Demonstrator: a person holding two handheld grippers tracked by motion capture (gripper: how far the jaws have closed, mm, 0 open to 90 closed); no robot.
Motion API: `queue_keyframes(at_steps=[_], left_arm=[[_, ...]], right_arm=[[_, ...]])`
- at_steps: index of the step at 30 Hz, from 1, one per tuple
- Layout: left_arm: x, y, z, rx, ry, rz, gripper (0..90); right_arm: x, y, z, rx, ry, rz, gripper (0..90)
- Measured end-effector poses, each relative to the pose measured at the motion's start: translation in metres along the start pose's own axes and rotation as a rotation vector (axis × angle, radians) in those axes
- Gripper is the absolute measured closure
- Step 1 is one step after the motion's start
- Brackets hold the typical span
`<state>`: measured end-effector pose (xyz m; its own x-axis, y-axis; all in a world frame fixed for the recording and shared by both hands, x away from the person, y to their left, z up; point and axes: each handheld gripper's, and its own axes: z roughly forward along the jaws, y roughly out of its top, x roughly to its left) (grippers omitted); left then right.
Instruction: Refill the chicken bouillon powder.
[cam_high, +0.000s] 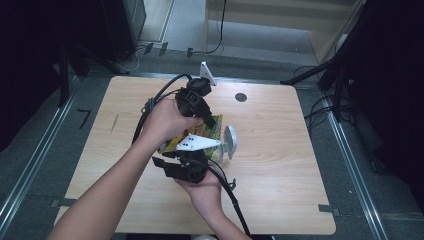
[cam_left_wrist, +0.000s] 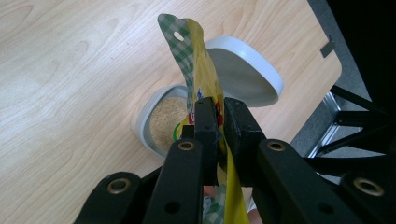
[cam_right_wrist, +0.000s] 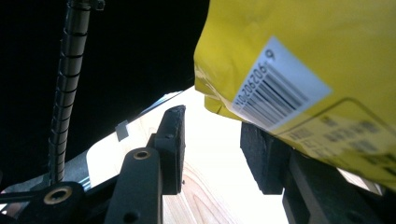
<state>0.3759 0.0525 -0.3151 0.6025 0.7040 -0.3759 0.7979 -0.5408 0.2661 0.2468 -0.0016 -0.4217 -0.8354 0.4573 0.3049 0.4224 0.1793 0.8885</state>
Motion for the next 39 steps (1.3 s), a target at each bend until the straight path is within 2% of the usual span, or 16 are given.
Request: queue_keyframes(at_steps=[11,16,26,30,33,38,39], left_arm=[[0.006,-0.012,-0.004,-0.030,-0.010,0.041,86.9],[0.012,-0.019,-0.006,-0.055,-0.018,0.038,87.4],[0.018,-0.038,-0.009,-0.122,-0.044,0.043,88.1],[0.019,-0.045,-0.010,-0.139,-0.049,0.056,88.3],[0.021,-0.050,-0.010,-0.156,-0.064,0.052,88.6],[0.028,-0.056,-0.011,-0.170,-0.078,0.040,88.8],[0.031,-0.061,-0.012,-0.185,-0.089,0.040,88.8]], right_arm=[[0.001,-0.008,0.001,0.022,0.012,-0.026,60.3],[-0.002,-0.013,0.001,0.035,0.014,-0.021,60.2],[-0.001,-0.022,-0.001,0.054,0.018,-0.071,57.4],[-0.002,-0.026,-0.005,0.074,0.022,-0.072,55.7],[-0.004,-0.028,-0.010,0.067,0.022,-0.061,54.5],[-0.007,-0.030,-0.021,0.074,0.012,-0.073,53.9],[-0.008,-0.031,-0.026,0.073,0.010,-0.076,53.7]])
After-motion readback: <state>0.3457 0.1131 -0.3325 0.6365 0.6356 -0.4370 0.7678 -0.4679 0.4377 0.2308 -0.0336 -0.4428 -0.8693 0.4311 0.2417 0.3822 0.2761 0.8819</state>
